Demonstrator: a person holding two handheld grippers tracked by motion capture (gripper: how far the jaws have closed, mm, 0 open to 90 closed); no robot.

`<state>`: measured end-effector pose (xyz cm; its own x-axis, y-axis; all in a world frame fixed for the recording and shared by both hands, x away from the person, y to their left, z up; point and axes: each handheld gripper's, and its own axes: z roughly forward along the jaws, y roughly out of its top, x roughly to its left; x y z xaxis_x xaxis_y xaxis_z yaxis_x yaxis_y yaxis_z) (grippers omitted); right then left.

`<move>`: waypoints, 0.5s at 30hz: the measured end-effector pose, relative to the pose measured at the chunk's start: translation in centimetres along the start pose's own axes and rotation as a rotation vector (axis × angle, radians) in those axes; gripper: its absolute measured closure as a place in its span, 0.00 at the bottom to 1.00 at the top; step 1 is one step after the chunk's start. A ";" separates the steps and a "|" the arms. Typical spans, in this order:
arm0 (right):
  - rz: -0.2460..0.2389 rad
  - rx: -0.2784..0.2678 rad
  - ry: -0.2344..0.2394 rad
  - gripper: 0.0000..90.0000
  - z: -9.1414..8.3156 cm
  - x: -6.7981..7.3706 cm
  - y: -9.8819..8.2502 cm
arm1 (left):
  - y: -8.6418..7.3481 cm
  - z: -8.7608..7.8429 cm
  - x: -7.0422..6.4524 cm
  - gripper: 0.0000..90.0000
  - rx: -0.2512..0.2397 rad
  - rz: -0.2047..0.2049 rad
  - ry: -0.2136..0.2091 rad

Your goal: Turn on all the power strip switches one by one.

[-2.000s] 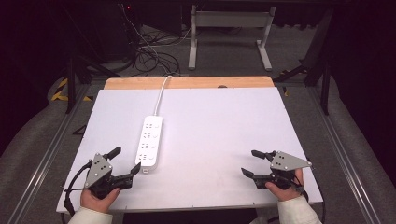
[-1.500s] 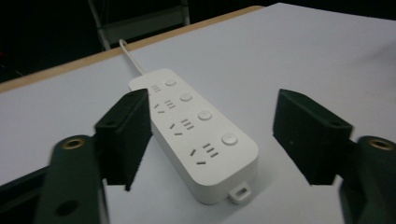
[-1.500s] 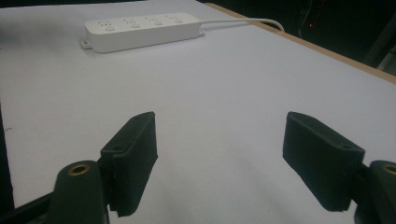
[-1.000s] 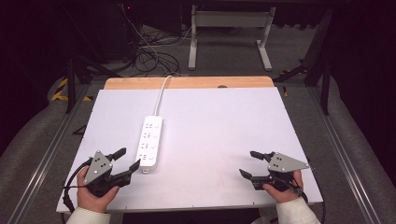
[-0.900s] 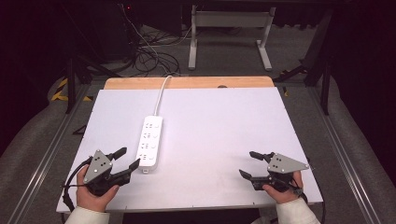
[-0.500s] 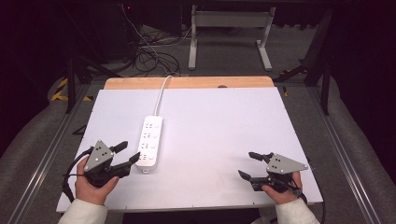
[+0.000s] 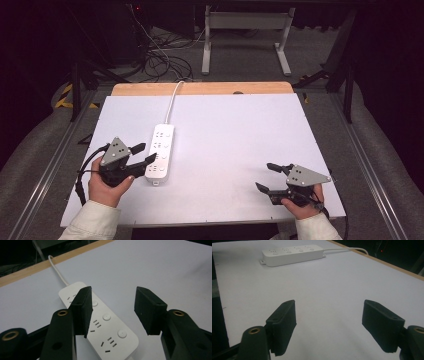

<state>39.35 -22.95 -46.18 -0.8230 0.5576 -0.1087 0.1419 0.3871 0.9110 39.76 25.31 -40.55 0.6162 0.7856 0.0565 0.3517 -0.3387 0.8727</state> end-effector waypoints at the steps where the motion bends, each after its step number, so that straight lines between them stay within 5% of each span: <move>1: 0.000 0.000 0.001 0.31 0.0 0.0 0.0 | 0.1 0.2 0.0 0.55 0.004 0.001 -0.003; 11: 0.002 0.000 0.003 0.31 0.0 -0.1 -0.1 | 0.8 1.7 0.0 0.60 0.055 0.005 -0.020; 15: 0.002 0.002 0.008 0.31 -0.1 -0.1 -0.1 | 0.7 1.9 0.3 0.75 0.095 -0.017 -0.057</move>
<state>39.39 -23.07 -46.19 -0.8270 0.5525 -0.1040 0.1447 0.3879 0.9103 41.51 24.33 -40.81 0.6481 0.7614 0.0122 0.4260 -0.3758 0.8230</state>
